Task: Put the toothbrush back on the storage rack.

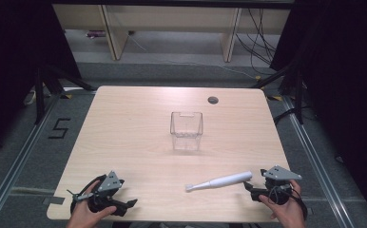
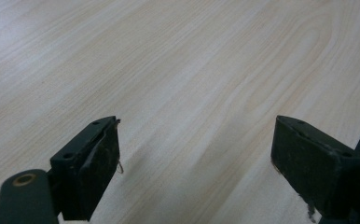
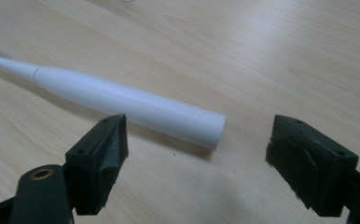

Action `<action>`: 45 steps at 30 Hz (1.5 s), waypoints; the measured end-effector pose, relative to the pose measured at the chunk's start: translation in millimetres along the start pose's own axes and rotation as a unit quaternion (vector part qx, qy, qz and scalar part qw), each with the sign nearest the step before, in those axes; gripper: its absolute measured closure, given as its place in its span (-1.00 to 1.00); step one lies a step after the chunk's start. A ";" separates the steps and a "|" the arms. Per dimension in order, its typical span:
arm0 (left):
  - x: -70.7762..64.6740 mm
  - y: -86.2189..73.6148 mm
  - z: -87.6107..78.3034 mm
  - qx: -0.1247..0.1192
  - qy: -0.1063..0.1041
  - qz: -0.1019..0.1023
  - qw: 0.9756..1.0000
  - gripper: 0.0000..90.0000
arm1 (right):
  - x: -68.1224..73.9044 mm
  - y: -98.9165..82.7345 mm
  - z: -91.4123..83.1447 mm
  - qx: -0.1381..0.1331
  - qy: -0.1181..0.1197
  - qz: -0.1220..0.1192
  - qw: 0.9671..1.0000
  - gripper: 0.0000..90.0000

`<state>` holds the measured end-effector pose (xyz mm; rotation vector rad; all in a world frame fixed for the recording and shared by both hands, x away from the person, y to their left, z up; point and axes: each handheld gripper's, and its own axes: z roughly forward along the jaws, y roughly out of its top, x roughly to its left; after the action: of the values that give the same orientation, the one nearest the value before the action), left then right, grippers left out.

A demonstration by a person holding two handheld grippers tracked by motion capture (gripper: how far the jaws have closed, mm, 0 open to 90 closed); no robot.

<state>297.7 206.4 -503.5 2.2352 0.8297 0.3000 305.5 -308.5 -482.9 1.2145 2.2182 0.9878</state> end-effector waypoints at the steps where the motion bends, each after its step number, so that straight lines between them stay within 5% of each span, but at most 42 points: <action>1: -0.3 0.0 0.0 -0.002 -0.001 -0.001 1.000 -0.67 | -1.0 1.0 -0.1 -0.001 0.003 -0.008 1.000 -0.53; 3: -0.4 0.1 -0.1 -0.002 -0.001 -0.002 1.000 -0.67 | -2.0 1.0 0.6 -0.006 -0.001 -0.019 1.000 -0.53; 4: -0.2 0.2 -0.1 -0.003 -0.001 -0.001 1.000 -0.67 | 1.6 1.7 -1.1 0.003 0.005 0.002 1.000 -0.53; 6: -0.1 0.2 0.0 -0.003 -0.001 -0.001 1.000 -0.67 | -1.4 3.9 -0.8 -0.004 0.001 -0.023 1.000 -0.50; 11: 0.8 0.0 -0.3 -0.002 0.001 -0.001 1.000 -0.67 | 0.8 11.0 -1.8 0.001 0.013 -0.028 1.000 -0.48; 18: 1.1 0.3 -0.5 -0.001 0.001 -0.003 1.000 -0.67 | 3.0 20.8 1.2 0.014 0.031 -0.086 0.996 -0.39; 20: 1.2 0.4 -0.3 -0.001 0.001 -0.004 1.000 -0.67 | 6.3 26.2 1.4 0.024 0.039 -0.117 0.992 -0.36; 23: 1.3 0.2 0.3 -0.001 0.000 -0.006 1.000 -0.67 | 10.6 32.6 1.3 0.042 0.051 -0.123 0.990 -0.32; 24: 1.3 0.2 0.4 -0.001 0.001 -0.007 1.000 -0.67 | 11.2 36.7 2.8 0.041 0.055 -0.144 0.987 -0.31; 29: 1.3 0.1 -0.3 -0.001 0.001 -0.006 1.000 -0.67 | 20.6 48.7 9.6 0.068 0.077 -0.173 0.980 -0.22; 32: 1.1 -0.2 0.3 -0.003 -0.003 -0.009 1.000 -0.67 | 27.1 54.1 19.7 0.085 0.102 -0.198 0.971 -0.15; 38: 1.3 0.1 0.5 0.000 0.001 -0.005 1.000 -0.67 | 38.6 61.0 27.0 0.121 0.103 -0.223 0.962 -0.09; 39: 1.7 -0.1 0.5 0.001 0.001 -0.005 1.000 -0.67 | 40.8 62.2 29.6 0.116 0.118 -0.236 0.958 -0.08; 44: 0.8 0.1 1.0 -0.001 0.000 -0.007 1.000 -0.67 | 48.6 68.4 36.8 0.147 0.119 -0.252 0.949 -0.02; 45: 0.7 0.1 0.9 -0.002 0.000 -0.006 1.000 -0.67 | 48.1 70.1 39.4 0.146 0.124 -0.264 0.945 -0.01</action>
<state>298.7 206.3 -504.2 2.2262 0.8425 0.2947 344.1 -227.0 -457.2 0.5489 2.7546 0.6314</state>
